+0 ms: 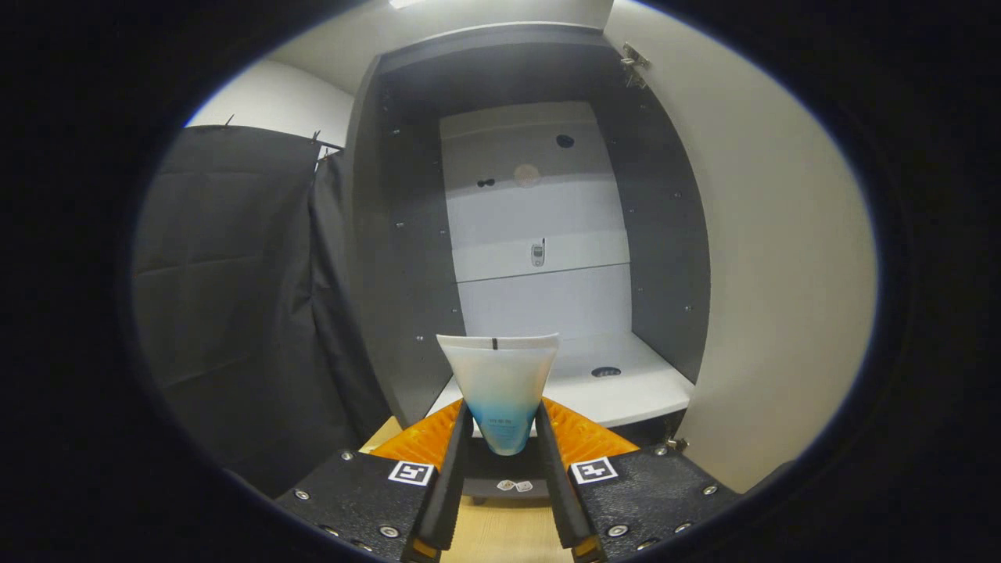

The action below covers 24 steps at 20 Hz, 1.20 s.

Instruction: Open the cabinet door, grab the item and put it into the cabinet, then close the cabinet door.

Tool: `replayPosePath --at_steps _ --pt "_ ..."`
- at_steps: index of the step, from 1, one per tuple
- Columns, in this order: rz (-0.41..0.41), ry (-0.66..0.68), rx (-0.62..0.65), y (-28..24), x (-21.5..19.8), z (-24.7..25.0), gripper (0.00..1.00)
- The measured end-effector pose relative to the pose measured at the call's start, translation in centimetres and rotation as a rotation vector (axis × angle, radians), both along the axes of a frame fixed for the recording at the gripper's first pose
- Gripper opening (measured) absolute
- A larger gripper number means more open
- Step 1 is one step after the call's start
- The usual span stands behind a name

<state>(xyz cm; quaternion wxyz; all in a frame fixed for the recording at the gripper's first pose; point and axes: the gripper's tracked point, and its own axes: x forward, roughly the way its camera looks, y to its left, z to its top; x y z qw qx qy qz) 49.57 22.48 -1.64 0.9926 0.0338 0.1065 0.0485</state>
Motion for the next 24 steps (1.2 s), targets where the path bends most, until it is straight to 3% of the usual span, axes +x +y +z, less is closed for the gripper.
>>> replayPosePath --at_steps 5,13,24 --pt "-0.014 0.039 0.009 -0.4 4.3 0.5 0.49" --pt "-0.011 0.166 -0.016 0.0 9.5 -3.3 0.49" --pt "-0.008 0.199 -0.072 -0.3 11.7 -6.0 0.53"
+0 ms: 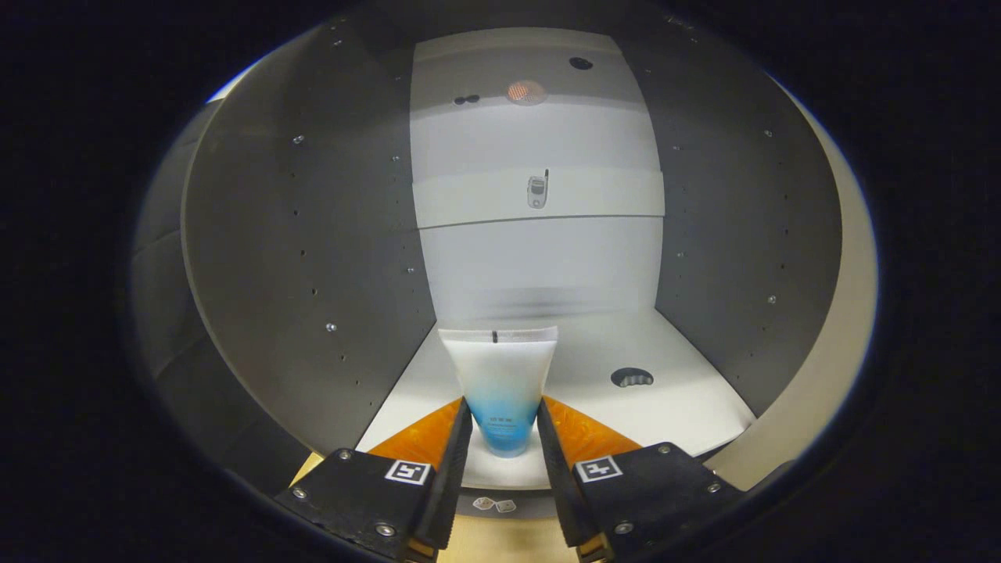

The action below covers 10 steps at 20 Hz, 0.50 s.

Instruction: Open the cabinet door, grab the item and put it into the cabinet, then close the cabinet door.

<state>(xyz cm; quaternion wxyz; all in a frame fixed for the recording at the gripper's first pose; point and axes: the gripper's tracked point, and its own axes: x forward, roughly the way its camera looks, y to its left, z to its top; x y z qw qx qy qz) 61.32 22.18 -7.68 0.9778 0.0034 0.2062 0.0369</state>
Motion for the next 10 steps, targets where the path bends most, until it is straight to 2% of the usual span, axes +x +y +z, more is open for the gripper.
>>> replayPosePath --at_steps 1,3,6,10 --pt "0.005 0.001 0.003 0.1 -0.1 0.0 0.53" --pt "0.010 -0.010 0.005 0.2 -0.3 0.4 0.64" --pt "0.010 -0.073 -0.015 0.0 -1.4 2.2 0.93" --pt "0.044 -0.157 -0.041 0.6 -4.8 5.0 0.95"
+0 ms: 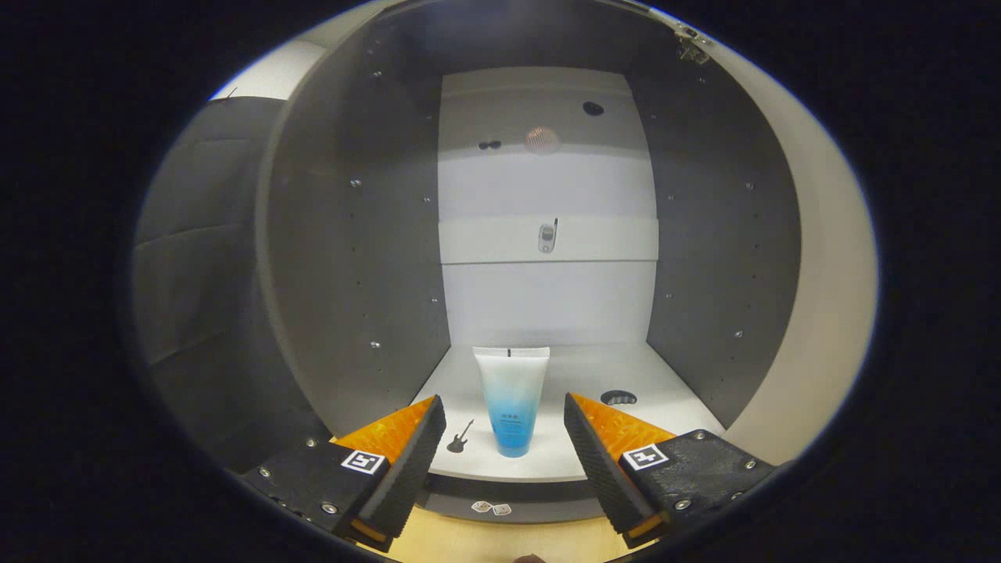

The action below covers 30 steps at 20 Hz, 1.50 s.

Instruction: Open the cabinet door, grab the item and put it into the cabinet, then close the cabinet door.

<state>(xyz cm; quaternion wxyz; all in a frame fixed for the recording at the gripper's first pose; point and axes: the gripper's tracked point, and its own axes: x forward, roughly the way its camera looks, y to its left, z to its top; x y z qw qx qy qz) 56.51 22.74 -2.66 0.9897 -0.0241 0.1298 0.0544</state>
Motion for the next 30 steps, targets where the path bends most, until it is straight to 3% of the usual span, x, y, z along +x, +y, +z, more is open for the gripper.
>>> replayPosePath --at_steps 13,30 --pt "0.052 -0.151 0.037 0.0 -14.0 6.3 0.94" --pt "0.078 -0.184 0.078 -3.3 -28.2 5.7 0.94"
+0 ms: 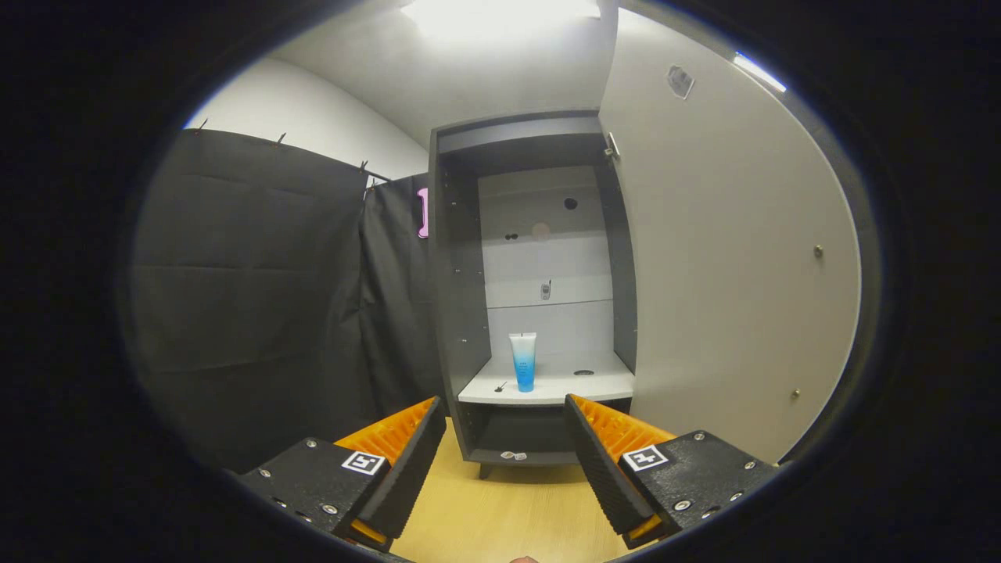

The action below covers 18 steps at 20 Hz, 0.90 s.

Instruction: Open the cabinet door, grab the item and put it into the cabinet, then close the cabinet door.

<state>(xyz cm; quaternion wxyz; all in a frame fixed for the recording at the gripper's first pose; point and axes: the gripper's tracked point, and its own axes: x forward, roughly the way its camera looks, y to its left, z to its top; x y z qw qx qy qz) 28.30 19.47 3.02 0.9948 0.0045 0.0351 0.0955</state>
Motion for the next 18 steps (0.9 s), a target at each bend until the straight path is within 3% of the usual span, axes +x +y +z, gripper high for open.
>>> replayPosePath --at_steps 7,18 --pt "-0.044 0.005 -0.018 -3.7 -4.8 0.0 0.94" --pt "-0.327 -0.075 -0.010 -18.2 -10.1 5.5 0.94"
